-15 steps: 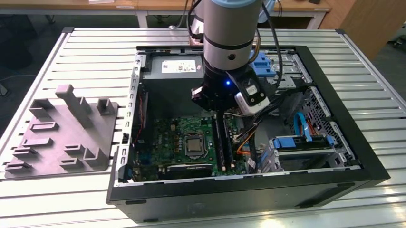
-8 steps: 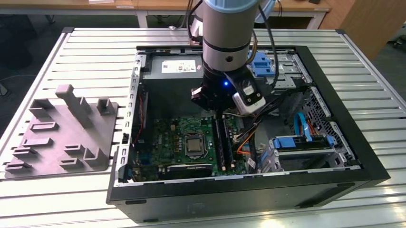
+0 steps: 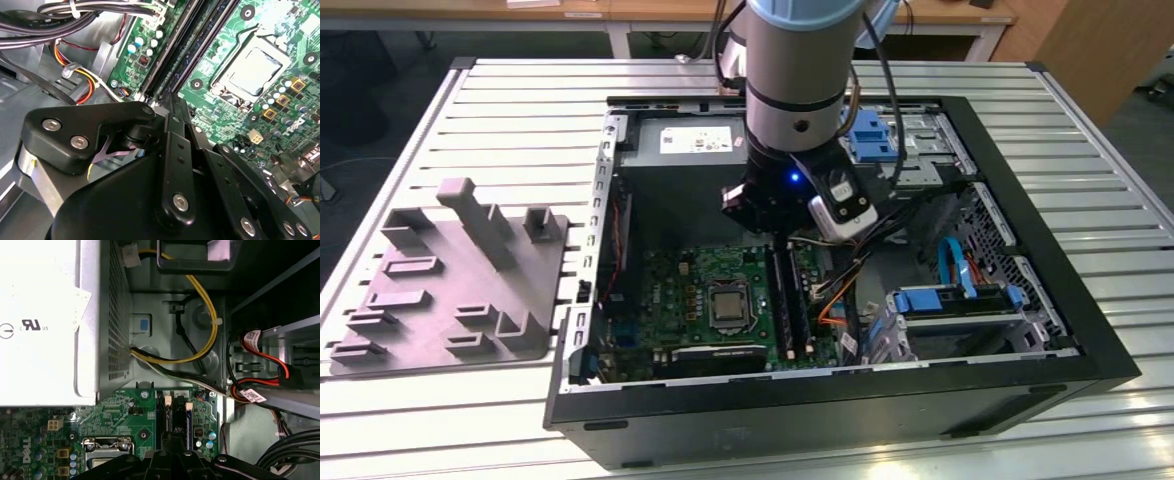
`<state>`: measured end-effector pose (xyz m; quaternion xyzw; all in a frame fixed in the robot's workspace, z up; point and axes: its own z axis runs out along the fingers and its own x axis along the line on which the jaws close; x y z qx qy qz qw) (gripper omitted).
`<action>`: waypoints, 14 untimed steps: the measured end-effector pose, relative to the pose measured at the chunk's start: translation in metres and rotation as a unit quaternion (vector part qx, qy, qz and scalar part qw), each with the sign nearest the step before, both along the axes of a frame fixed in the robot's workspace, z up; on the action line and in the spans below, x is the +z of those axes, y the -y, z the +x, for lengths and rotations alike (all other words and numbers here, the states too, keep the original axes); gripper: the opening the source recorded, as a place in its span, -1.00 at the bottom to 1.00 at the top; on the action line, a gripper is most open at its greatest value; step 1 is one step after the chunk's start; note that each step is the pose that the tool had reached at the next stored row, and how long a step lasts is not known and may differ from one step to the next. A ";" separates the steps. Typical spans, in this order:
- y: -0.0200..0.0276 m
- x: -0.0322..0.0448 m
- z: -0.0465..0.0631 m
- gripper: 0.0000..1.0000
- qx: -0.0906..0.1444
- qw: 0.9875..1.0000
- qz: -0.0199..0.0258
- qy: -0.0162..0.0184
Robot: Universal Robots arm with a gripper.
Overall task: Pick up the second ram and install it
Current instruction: 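Press down the second ram until it locks into place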
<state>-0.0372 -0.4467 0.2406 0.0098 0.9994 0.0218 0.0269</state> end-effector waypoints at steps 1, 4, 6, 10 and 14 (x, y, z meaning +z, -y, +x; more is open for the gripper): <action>-0.0009 -0.0003 0.000 -0.80 0.000 1.000 0.000 0.000; -0.0023 -0.0033 0.000 -0.80 0.000 1.000 0.000 0.000; -0.0026 -0.0054 0.000 -0.80 0.000 1.000 0.000 0.000; -0.0040 -0.0085 0.000 -0.80 0.000 1.000 0.000 0.000; -0.0075 -0.0107 0.000 -0.80 0.000 1.000 0.000 0.000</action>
